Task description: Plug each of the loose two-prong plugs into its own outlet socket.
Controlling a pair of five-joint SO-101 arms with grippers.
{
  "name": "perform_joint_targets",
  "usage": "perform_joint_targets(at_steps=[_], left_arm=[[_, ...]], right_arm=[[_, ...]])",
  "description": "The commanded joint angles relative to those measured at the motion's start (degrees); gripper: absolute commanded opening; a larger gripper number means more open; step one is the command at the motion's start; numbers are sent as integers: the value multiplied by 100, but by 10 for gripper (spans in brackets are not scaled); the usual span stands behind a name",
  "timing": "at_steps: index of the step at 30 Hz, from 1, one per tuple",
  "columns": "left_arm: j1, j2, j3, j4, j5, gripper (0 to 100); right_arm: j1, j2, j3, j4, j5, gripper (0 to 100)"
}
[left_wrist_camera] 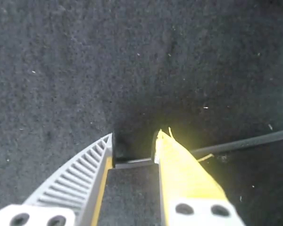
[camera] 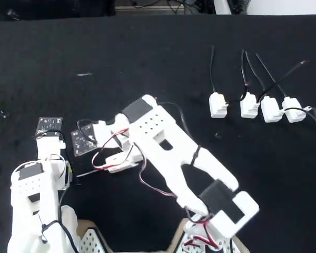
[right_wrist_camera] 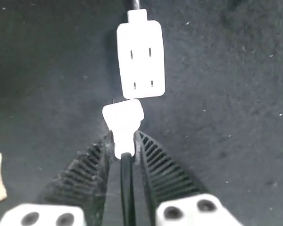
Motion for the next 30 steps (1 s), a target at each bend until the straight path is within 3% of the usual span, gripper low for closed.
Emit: perform_joint_targets(at_steps=[1,23,30], left_arm=[[40,26,-22,123,-26,160],[40,26,-22,123,-26,160],[40,26,-22,123,-26,160]], right_arm=[[114,136,-708,79,88,11],[114,778,-1103,-62,44,11],[114,1077,-1358,0,-369,11]])
